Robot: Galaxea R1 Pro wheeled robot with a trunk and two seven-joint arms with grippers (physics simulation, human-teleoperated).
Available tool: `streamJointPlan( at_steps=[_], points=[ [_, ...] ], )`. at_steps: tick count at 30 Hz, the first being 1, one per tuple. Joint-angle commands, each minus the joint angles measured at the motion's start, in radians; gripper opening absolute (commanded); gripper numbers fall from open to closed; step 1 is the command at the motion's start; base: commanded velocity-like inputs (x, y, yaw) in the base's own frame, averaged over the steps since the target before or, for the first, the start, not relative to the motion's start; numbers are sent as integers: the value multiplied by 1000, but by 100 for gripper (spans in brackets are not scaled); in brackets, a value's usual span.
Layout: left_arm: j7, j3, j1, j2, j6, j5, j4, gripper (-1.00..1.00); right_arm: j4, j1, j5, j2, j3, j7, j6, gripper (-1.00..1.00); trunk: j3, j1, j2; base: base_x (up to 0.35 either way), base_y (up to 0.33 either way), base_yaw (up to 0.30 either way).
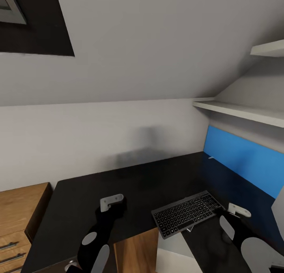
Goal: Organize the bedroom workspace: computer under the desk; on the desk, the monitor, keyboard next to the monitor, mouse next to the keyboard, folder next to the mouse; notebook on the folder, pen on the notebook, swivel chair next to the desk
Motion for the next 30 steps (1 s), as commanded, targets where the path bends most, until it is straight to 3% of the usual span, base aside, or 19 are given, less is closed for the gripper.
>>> streamJointPlan(
  at_steps=[1, 3, 7, 8, 11, 15, 22, 30],
  points=[
    [9, -1, -1, 0, 3, 12, -3, 100, -3, 0, -10, 0, 1, -4, 13, 100, -2, 0, -1, 0, 0, 0],
    [9, 0, -1, 1, 3, 16, -5, 100, -4, -1, -18, -1, 1, -5, 33, 100, -2, 0, -1, 0, 0, 0],
    [9, 5, -1, 1, 3, 20, -8, 100, -7, -1, -83, -1, -12, -5, 53, 100, -14, 16, -29, 0, 0, 0],
    [9, 7, -1, 1, 3, 21, -8, 100, -8, -1, -116, 0, -17, -5, 52, 100, -17, 19, -36, 0, 0, 0],
    [9, 8, -1, 1, 3, 21, -8, 100, -10, -1, -149, -1, -23, -9, 53, 100, -27, 31, -57, 0, 0, 0],
    [9, 9, -1, 2, 3, 21, -8, 100, -10, -1, -157, -2, -35, -12, 54, 100, -27, 31, -57, 0, 0, 0],
    [9, 10, -1, 2, 3, 21, -8, 100, -12, -1, -161, -2, -99, -36, 53, 100, -27, 31, -57, 0, 0, 0],
    [9, 10, -1, 2, 3, 21, -8, 100, -31, -1, -160, 0, -111, -49, 54, 100, -27, 31, -57, 0, 0, 0]
  ],
)
